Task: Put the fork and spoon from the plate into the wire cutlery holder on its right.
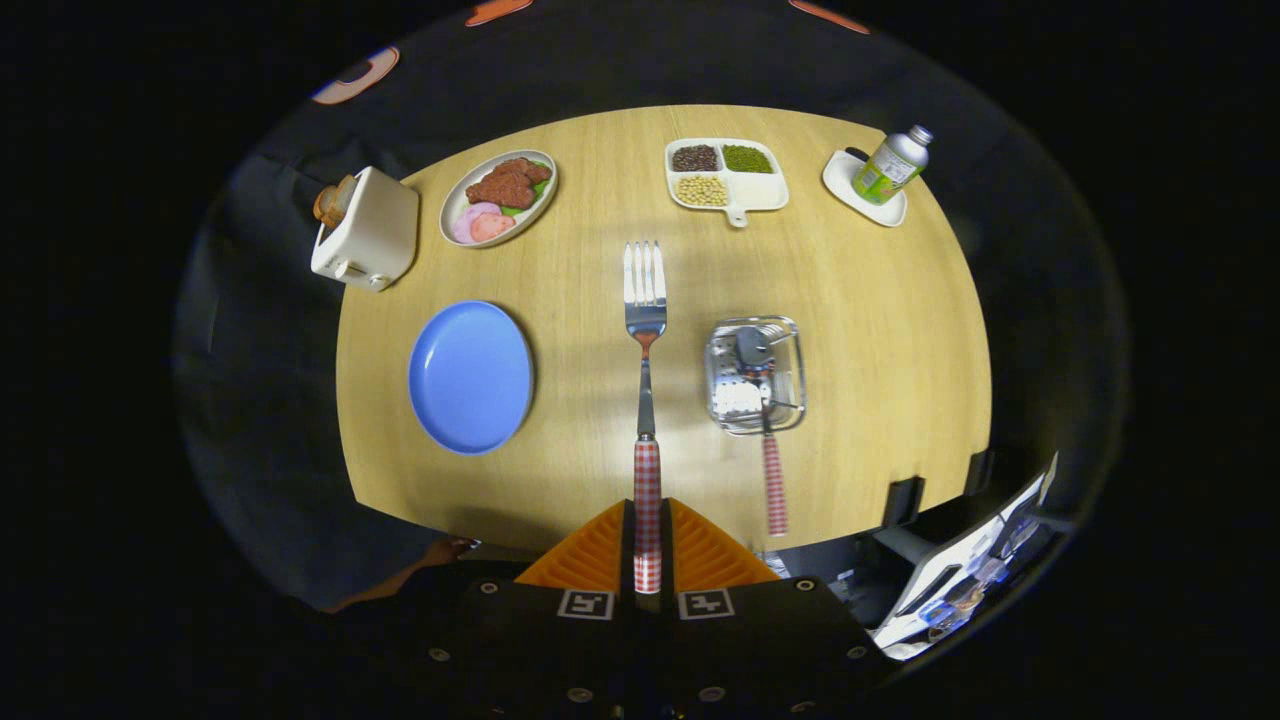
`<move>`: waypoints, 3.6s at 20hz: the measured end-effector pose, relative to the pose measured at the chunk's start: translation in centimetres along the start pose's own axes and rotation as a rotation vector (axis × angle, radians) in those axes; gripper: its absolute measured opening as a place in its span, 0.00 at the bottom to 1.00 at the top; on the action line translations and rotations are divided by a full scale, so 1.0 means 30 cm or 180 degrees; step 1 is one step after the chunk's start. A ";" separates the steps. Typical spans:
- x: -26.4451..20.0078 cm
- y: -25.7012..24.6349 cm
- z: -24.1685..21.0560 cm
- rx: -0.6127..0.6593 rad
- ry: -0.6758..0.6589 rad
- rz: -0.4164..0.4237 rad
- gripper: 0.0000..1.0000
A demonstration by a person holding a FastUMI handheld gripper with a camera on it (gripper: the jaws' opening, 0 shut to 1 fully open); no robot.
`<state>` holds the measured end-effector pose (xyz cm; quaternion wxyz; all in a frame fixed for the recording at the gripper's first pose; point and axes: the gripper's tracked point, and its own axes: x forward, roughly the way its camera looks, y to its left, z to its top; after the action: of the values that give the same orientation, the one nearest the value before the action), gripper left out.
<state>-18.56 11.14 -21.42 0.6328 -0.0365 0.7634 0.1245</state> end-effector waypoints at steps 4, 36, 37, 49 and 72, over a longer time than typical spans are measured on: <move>-0.012 -0.155 -0.046 -0.0354 0.0385 -0.0060 0.09; 0.283 -0.247 0.108 -0.0883 0.2362 -0.0129 0.09; 0.293 -0.241 0.120 -0.0847 0.2323 -0.0120 0.10; 0.192 -0.163 0.177 -0.0587 0.1328 0.0285 0.38; -0.425 -0.156 0.551 -0.0313 -0.3126 0.0310 0.98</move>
<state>0.77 9.22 -12.43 0.9087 0.0324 0.3690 0.1923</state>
